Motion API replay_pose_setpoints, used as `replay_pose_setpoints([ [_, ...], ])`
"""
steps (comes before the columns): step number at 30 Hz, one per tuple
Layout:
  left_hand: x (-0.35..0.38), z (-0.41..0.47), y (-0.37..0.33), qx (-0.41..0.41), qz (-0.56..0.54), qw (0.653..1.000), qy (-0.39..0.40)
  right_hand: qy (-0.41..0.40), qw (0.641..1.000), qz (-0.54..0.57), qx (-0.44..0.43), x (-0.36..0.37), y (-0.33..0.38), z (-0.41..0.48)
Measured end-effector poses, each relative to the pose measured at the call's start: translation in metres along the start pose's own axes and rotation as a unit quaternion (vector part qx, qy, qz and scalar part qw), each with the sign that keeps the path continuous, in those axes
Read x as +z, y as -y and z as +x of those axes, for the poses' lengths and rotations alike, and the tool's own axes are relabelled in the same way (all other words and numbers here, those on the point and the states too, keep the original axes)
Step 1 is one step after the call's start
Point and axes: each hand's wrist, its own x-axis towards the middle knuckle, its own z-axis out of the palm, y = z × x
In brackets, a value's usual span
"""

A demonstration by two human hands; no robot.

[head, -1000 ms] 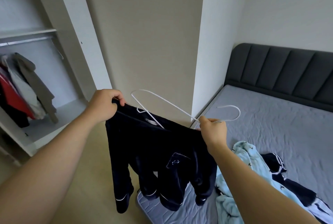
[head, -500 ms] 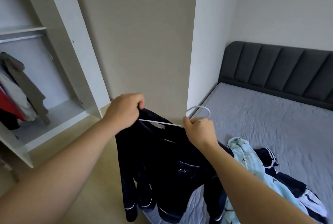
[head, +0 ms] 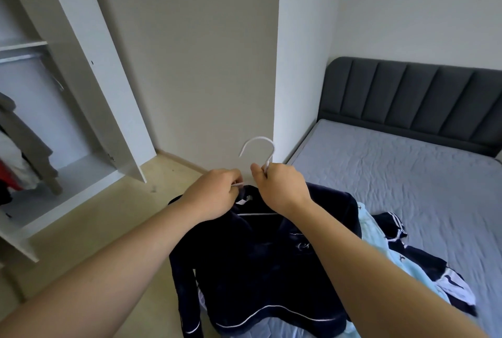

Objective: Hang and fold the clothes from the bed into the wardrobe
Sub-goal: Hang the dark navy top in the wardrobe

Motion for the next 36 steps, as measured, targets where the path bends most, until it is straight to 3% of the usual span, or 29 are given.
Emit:
replay_pose_setpoints([
  [3,-0.003,0.003,0.009,0.004,-0.001,1.0,0.011,0.041,0.999,-0.022,-0.019,-0.001,-0.004,0.001],
  [7,-0.009,0.001,0.008,0.017,0.054,0.998,-0.031,0.032,0.995,0.074,-0.057,-0.006,-0.013,0.002],
  [9,-0.018,-0.002,0.011,0.01,0.055,0.995,-0.079,0.035,0.997,0.002,-0.07,-0.012,-0.026,0.005],
  [11,-0.029,-0.005,0.017,0.005,0.057,0.993,-0.105,0.089,0.992,-0.079,-0.031,-0.018,-0.04,0.011],
  [14,-0.042,-0.012,0.025,0.001,0.072,0.992,-0.099,0.176,0.979,-0.096,0.031,-0.016,-0.046,0.023],
  [19,-0.063,-0.022,0.061,-0.047,0.139,0.983,-0.109,0.145,0.988,-0.062,-0.006,-0.005,-0.031,0.035],
  [25,-0.076,-0.04,0.115,-0.092,0.135,0.976,-0.141,0.261,0.952,-0.15,-0.055,0.004,-0.008,0.046],
  [28,-0.081,-0.05,0.136,-0.095,0.135,0.975,-0.147,0.225,0.968,-0.097,-0.048,0.017,0.006,0.051],
  [31,-0.09,-0.059,0.159,-0.096,0.127,0.979,-0.128,0.189,0.98,0.04,-0.04,0.03,0.022,0.055],
  [33,-0.1,-0.067,0.178,-0.097,0.117,0.981,-0.123,0.231,0.955,0.184,-0.015,0.03,0.036,0.059],
  [36,-0.115,-0.078,0.205,-0.112,0.084,0.979,-0.151,0.336,0.884,0.326,0.012,0.03,0.057,0.066],
])
